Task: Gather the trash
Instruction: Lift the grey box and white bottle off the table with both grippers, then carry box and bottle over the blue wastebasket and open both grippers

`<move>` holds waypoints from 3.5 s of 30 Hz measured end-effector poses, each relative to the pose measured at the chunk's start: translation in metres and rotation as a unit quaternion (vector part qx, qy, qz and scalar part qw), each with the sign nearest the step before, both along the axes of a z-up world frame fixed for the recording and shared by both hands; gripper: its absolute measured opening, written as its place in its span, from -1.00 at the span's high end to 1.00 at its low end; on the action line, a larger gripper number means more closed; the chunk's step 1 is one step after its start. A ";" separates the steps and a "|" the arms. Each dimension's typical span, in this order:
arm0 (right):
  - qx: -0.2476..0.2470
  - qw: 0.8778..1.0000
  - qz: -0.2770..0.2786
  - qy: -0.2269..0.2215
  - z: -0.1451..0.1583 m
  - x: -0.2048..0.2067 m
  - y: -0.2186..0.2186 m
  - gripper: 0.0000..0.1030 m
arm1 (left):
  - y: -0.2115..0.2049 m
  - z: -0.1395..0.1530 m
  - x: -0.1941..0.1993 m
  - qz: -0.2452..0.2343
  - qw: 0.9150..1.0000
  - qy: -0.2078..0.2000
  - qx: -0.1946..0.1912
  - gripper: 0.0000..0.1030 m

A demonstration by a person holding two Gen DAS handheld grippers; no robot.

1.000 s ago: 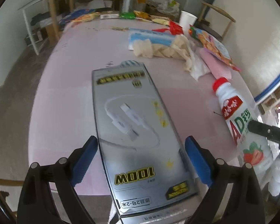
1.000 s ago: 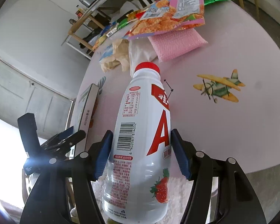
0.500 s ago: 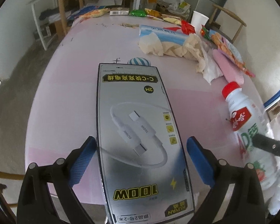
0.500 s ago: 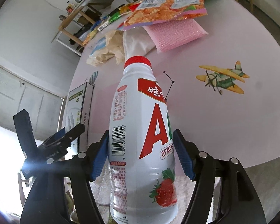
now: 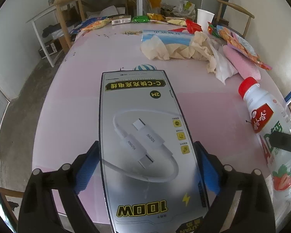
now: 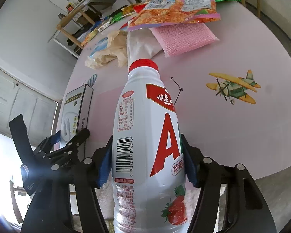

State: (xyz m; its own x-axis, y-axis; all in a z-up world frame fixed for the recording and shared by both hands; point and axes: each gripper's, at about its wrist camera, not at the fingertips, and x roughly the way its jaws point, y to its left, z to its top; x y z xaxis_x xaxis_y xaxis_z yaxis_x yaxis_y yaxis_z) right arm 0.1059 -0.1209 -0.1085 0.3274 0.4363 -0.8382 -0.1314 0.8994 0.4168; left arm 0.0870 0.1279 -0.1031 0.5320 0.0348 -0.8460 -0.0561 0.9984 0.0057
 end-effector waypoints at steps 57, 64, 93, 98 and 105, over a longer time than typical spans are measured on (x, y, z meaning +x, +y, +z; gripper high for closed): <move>0.066 0.994 -0.009 -0.086 0.054 -0.037 -0.012 -0.11 | -0.003 0.079 -0.055 0.009 0.995 -0.104 0.007 -0.72; 0.083 0.992 -0.016 -0.099 0.060 -0.044 -0.024 -0.11 | -0.015 0.092 -0.064 -0.002 0.993 -0.120 0.011 -0.72; 0.120 0.937 -0.287 -0.156 0.070 -0.169 -0.245 -0.11 | -0.253 0.134 -0.044 -0.308 0.942 -0.115 -0.064 -0.72; 0.123 0.913 -0.357 -0.154 0.055 -0.199 -0.295 -0.11 | -0.320 0.121 -0.029 -0.378 0.919 -0.051 -0.101 -0.72; 0.143 0.882 -0.432 -0.123 0.015 -0.213 -0.345 -0.11 | -0.415 0.091 0.009 -0.436 0.893 0.038 -0.109 -0.72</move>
State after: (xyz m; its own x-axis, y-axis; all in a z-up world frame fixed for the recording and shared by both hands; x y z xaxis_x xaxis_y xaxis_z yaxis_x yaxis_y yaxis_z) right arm -0.1075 -0.4660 -0.0935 0.7981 0.1176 -0.5909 0.4327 0.5706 0.6980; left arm 0.0958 -0.2872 -0.0122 0.2173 -0.5340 -0.8171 0.7349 0.6404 -0.2231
